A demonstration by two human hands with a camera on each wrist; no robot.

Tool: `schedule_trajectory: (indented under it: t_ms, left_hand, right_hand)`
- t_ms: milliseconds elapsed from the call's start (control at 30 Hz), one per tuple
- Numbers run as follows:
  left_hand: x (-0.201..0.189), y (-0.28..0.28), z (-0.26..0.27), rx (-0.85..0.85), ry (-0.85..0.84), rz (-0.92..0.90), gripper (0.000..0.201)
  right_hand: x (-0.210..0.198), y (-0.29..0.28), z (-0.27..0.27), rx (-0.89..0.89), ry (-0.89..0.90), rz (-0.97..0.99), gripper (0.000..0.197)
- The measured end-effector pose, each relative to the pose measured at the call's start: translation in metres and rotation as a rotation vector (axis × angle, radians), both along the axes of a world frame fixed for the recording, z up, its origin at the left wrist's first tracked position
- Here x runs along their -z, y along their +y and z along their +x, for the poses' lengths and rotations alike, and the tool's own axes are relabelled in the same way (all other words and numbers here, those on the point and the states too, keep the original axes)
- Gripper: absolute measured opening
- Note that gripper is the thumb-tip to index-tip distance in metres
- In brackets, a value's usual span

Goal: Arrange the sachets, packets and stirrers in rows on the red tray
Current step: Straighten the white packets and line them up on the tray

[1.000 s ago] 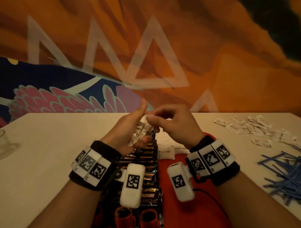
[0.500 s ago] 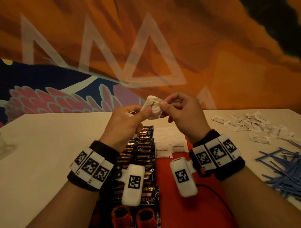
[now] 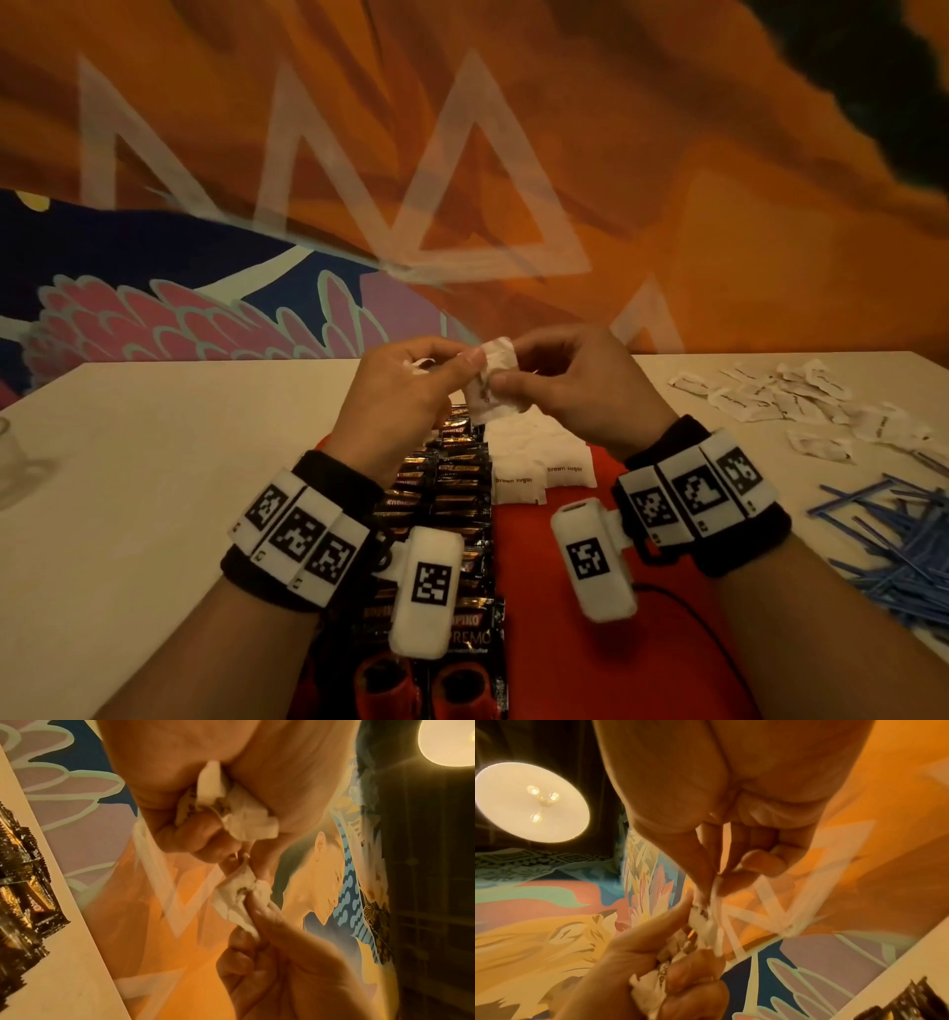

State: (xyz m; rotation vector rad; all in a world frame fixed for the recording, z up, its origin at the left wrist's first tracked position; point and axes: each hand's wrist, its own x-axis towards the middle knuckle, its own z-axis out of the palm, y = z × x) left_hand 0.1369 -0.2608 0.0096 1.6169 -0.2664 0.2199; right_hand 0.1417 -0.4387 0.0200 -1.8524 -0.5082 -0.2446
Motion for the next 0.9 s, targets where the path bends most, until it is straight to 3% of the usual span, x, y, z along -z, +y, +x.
schedule_trajectory:
  t_ms: [200, 433, 533, 733, 900]
  left_hand:
    - [0.0000, -0.0017, 0.0011, -0.052, -0.014, -0.055, 0.007]
    - [-0.0001, -0.0013, 0.0027, -0.080, 0.005, -0.135, 0.007]
    - [0.0003, -0.0015, 0.0022, -0.057, -0.001, -0.039, 0.008]
    - [-0.0018, -0.0035, -0.0027, -0.027, -0.020, 0.023, 0.013]
    - [-0.0032, -0.0028, -0.0006, -0.100, -0.062, -0.059, 0.012]
  right_hand:
    - [0.0059, 0.0032, 0.0059, 0.255, -0.085, 0.265, 0.008]
    - [0.0065, 0.0074, 0.0034, 0.020, 0.069, 0.302, 0.007]
    - [0.0044, 0.0080, 0.0032, 0.020, 0.074, 0.382, 0.007]
    - [0.0036, 0.0060, 0.0004, 0.051, -0.037, 0.142, 0.008]
    - [0.0020, 0.0063, 0.0022, 0.050, 0.244, 0.549, 0.031]
